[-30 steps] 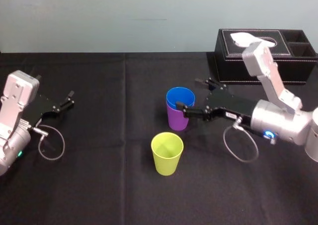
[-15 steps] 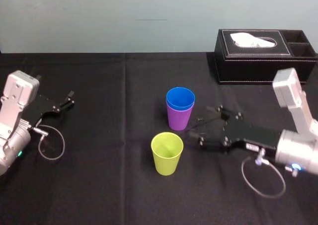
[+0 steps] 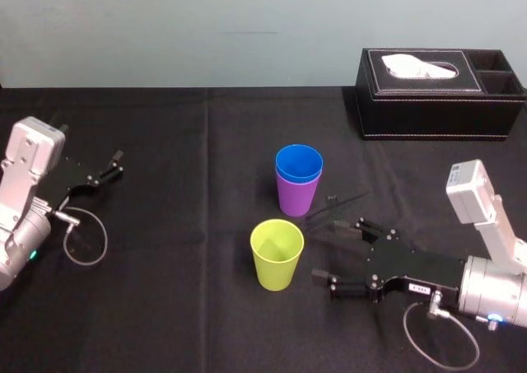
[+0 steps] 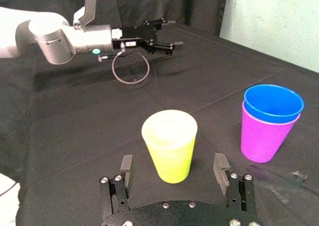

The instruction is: Stack the three plastic cups sequentially using one hand.

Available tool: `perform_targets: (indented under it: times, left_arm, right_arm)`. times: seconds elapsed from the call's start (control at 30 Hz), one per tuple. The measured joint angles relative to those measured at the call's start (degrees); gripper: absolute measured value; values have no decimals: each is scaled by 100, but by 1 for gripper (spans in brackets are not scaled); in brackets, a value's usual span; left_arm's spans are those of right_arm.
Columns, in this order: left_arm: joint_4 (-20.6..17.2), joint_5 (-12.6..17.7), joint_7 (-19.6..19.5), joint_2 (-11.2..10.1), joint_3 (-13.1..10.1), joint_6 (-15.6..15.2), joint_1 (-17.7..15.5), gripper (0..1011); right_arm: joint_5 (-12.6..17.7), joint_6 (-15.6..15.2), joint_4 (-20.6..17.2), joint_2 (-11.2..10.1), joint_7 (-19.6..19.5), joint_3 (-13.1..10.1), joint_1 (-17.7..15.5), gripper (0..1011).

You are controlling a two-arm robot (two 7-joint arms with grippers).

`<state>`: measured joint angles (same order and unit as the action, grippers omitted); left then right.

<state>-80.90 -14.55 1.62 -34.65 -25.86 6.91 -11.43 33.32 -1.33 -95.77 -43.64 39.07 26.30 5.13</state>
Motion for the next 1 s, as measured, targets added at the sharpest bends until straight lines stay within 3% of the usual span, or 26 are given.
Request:
perform_targets:
  times: [0.6, 1.0]
  left_arm:
    - [0, 0, 0, 0, 0, 0, 0, 1011]
    - [0, 0, 0, 0, 0, 0, 0, 1011]
  right_arm:
    - [-408, -95, 270, 237, 18, 336, 281, 1002]
    - [-504, -184, 464, 443, 44, 505, 493, 1002]
